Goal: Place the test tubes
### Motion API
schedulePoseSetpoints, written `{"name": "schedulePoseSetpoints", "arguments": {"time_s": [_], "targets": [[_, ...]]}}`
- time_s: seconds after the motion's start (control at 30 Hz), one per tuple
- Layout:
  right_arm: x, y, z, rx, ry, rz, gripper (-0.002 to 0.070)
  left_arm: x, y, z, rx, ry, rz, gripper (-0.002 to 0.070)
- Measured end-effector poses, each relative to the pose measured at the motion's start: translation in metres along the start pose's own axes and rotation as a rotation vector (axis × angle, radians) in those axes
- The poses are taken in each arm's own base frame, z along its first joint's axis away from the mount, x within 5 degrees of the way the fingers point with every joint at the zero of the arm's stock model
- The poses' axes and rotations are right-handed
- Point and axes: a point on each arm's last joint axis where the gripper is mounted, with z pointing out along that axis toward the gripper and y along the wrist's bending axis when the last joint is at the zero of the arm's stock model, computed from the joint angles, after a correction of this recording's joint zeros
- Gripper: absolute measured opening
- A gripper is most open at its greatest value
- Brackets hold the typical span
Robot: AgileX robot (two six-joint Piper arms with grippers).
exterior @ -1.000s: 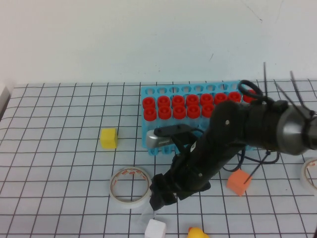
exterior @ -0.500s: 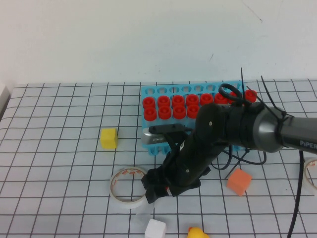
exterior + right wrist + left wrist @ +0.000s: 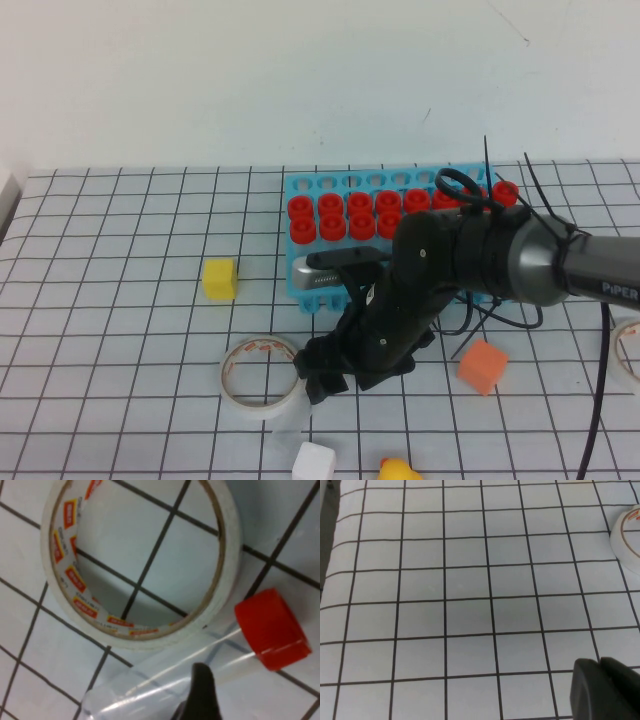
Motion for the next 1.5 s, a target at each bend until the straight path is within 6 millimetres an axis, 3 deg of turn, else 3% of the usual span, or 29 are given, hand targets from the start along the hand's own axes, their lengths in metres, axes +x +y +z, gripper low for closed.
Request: {"name": "schedulePoseSetpoints", "arguments": {"time_s": [0.4,0.67,0.9,1.17,1.33,1.5], "targets": [[0.002,0.026,0.002,-0.025,-0.01,-0.039,0.0502,0.0,0.0,0.0,0.001,0.0,-0.001,-0.0001],[0.002,0.034,0.004,-0.017,-0.031,-0.036,0.0499,0.0,0.0,0.0,0.001,0.0,-0.001,-0.0001],[0.004,0.033,0.002,0.072,-0.014,-0.087,0.0498,0.0,0.0,0.0,0.002,0.0,-0.002,-0.0001],[0.003,0.017,-0.008,0.308,0.087,-0.202,0.0496,0.0,0.0,0.0,0.003,0.0,-0.003,-0.0001],[-0.013,0.028,-0.024,0.286,0.023,-0.153,0.0496,0.0,0.0,0.0,0.003,0.0,-0.003,-0.0001],[-0.022,0.041,-0.033,0.201,-0.036,0.017,0.0496,0.0,0.0,0.0,0.003,0.0,-0.003,-0.0001]]}}
